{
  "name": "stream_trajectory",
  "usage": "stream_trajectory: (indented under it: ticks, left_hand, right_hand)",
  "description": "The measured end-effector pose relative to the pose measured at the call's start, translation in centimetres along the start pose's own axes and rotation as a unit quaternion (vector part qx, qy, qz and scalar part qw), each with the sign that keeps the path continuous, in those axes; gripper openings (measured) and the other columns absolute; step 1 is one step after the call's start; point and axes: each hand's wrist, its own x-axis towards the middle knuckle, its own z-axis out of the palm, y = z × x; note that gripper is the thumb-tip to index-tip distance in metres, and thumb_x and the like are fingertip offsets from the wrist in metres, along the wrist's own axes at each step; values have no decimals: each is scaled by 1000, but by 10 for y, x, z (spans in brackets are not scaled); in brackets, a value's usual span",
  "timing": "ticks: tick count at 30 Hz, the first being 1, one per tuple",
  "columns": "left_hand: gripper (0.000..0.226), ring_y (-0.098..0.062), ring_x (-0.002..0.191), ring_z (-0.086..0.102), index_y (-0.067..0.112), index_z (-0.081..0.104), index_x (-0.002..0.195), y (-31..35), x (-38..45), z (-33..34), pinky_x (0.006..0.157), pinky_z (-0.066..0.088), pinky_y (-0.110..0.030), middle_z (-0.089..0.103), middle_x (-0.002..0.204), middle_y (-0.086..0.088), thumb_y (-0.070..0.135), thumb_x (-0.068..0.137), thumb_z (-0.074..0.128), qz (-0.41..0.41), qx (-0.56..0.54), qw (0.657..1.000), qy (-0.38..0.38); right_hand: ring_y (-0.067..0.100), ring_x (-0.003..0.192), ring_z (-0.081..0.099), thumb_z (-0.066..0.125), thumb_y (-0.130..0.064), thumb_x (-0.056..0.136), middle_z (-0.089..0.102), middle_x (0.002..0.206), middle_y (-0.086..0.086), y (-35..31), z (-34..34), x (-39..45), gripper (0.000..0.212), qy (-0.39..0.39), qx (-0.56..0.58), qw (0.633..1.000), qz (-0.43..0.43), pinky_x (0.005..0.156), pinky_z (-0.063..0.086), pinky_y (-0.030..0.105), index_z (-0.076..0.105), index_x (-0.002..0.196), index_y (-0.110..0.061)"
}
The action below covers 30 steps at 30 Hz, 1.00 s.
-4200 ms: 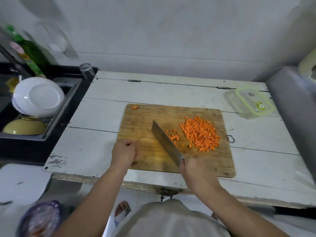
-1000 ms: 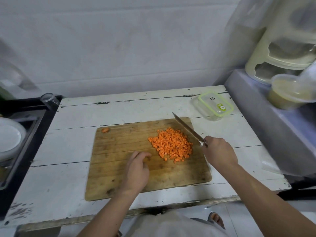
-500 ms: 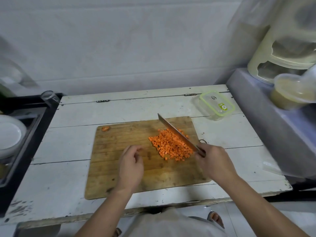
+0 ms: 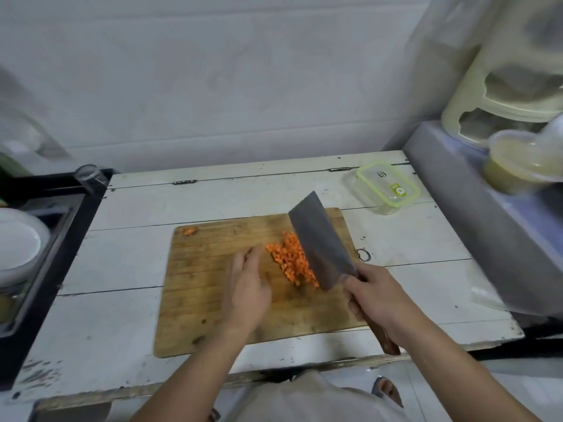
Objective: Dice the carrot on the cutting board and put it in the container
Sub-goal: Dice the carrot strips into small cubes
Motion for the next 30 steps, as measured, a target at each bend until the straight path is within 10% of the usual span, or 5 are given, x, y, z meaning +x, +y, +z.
stream_trajectory:
  ticks: [6, 11, 15, 20, 30]
  left_hand:
    - [40, -31, 109, 71, 7, 63, 126, 14, -18, -28, 90, 56, -43, 73, 120, -17, 38, 107, 45, -273, -607, 737, -121]
    - [24, -33, 94, 73, 1, 68, 113, 14, -2, -18, 82, 56, -44, 75, 109, -20, 15, 107, 50, -317, -537, 782, -1]
    - [22, -30, 79, 73, -1, 65, 113, 5, 1, -27, 55, 54, -34, 74, 108, -23, 15, 106, 52, -339, -561, 755, 10]
    - [19, -25, 85, 75, 3, 67, 107, 6, -7, -27, 55, 55, -30, 77, 102, -14, 15, 107, 52, -326, -507, 797, -15]
    - [15, -26, 94, 72, 15, 71, 102, -32, 19, -33, 83, 61, -44, 76, 101, -7, 20, 105, 56, -318, -303, 898, -30]
  right_hand:
    - [24, 118, 54, 50, -19, 98, 46, 132, -1, -2, 71, -5, 52, -16, -329, 921, -207, 93, 48, 38, 38, 149, -26]
    - [20, 124, 50, 61, -23, 96, 46, 139, -2, 8, 113, -10, 62, -80, -317, 908, -261, 99, 44, 33, 34, 152, -24]
    - [15, 97, 68, 62, -12, 98, 73, 111, 6, 3, 85, -5, 24, -37, 121, 992, -11, 89, 53, 39, 58, 122, -10]
    - [34, 118, 65, 47, 12, 93, 66, 126, 21, -1, 68, 24, 37, -191, 397, 881, 173, 95, 54, 39, 59, 127, 2]
    - [12, 55, 68, 61, -5, 98, 72, 73, 6, -7, 51, 58, 13, 6, -22, 999, -23, 54, 55, 30, 72, 92, -8]
